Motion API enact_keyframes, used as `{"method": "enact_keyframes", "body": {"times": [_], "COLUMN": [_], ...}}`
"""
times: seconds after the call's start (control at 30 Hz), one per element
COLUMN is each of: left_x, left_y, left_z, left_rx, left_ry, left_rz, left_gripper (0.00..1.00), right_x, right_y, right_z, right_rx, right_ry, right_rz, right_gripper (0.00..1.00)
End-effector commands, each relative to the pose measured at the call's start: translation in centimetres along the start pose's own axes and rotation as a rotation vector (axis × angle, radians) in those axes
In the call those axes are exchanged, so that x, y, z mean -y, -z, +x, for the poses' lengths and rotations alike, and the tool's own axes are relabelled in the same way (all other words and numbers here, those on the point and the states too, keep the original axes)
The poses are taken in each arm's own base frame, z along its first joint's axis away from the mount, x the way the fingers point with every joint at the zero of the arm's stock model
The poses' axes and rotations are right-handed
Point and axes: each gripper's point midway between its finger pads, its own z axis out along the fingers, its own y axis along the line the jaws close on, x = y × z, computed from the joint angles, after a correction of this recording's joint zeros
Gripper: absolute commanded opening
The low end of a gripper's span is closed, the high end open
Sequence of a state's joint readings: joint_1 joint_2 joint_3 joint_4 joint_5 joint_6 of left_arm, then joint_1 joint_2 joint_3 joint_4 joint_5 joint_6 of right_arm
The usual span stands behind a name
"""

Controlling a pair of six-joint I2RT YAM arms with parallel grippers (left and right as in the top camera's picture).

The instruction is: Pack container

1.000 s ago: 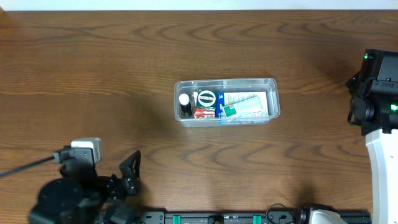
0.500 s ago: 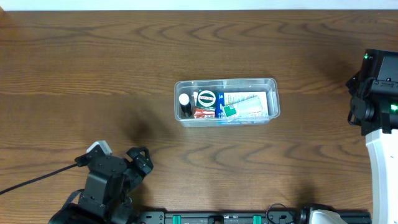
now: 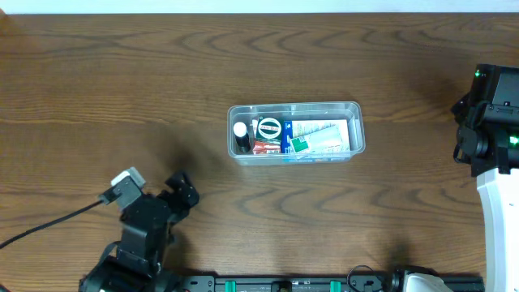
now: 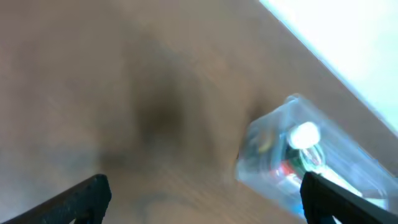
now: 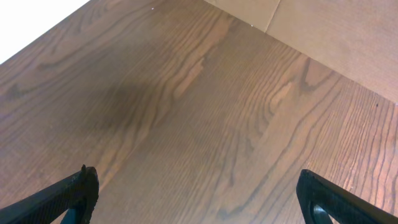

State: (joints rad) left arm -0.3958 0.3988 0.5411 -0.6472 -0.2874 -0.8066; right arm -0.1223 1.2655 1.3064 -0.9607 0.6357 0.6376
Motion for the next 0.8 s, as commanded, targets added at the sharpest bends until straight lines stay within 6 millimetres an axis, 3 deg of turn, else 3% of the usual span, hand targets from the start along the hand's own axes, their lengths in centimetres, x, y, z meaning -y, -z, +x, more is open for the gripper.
{"method": "enact_keyframes", "body": {"times": [0.0, 0.13, 0.47, 0.77], "left_x": [1.2, 2.3, 0.5, -1.2], "left_y": [-0.6, -1.1, -2.6, -4.1], "left_z": [0.1, 0.0, -0.9, -0.2], "left_rx": [0.046, 0.116, 0.302, 0.366], "left_ry": [-0.246, -0.298, -0.232, -0.341], "left_rz": [0.12, 0.257, 0.33, 0.297], "left_gripper": [0.98, 0.98, 0.98, 0.98], "right_x": [0.3, 0.3, 0.3, 0.3], "right_y": [-0.1, -0.1, -0.1, -0.1], "right_z": [-0.2, -0.2, -0.2, -0.2], "right_rx": [0.005, 0.005, 0.005, 0.005], "right_ry": [0.011, 0.011, 0.011, 0.011], "right_rz": [0.015, 0.015, 0.015, 0.015], "right_gripper": [0.99, 0.99, 0.99, 0.99]}}
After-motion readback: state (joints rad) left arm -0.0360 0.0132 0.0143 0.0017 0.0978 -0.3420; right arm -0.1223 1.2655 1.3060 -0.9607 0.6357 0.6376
